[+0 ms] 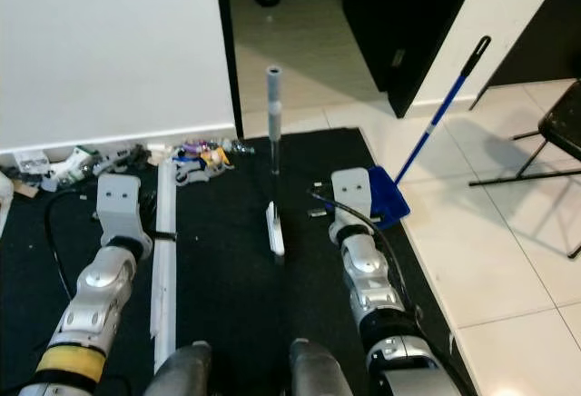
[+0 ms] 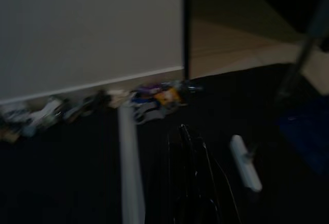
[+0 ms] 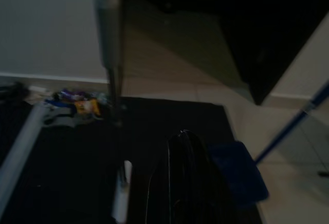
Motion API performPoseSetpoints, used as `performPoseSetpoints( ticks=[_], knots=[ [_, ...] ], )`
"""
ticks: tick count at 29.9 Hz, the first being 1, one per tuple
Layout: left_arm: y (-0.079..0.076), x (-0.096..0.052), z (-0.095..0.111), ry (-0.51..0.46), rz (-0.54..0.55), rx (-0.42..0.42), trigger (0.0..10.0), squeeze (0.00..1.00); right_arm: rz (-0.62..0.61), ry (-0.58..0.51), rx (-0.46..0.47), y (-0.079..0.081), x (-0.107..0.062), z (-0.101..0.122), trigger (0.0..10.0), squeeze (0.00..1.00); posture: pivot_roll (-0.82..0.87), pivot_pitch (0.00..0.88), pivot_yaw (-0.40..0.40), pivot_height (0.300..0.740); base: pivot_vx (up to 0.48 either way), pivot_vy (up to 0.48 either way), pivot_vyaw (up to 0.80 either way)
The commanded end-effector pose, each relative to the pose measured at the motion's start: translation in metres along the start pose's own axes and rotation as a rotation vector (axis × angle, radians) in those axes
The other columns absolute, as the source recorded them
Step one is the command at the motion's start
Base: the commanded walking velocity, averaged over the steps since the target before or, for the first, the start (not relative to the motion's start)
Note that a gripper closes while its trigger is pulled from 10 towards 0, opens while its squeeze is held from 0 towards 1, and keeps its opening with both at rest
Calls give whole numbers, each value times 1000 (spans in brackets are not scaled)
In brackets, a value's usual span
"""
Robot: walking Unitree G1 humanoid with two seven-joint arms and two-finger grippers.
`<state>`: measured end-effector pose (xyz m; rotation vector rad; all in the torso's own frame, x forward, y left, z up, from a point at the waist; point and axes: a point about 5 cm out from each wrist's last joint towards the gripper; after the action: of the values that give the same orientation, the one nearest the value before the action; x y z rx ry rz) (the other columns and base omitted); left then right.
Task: Sweep floor
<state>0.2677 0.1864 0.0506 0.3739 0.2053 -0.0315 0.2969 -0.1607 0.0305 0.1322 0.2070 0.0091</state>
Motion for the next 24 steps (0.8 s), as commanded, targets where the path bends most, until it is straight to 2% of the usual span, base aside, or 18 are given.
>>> performPoseSetpoints(
  ticks=[1,24],
  knots=[
    [0,-3,-7,33,-5,14,10000,0,0,7,0,2,1,0,10000,0,29,15,-9,740,0,0,800],
    [0,-4,-9,40,-11,15,10000,0,-19,12,2,1,-1,-2,10000,0,26,24,-1,740,0,0,791]
  ],
)
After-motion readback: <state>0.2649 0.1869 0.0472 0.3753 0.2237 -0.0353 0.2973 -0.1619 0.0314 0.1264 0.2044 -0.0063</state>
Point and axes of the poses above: a point about 5 cm out from each wrist's last joint towards the gripper, its own x axis pointing out of the wrist towards the gripper, its own z axis along the axis of the wrist's last joint, y = z × x, and after that the axes turned 14 degrees about x, right-handed
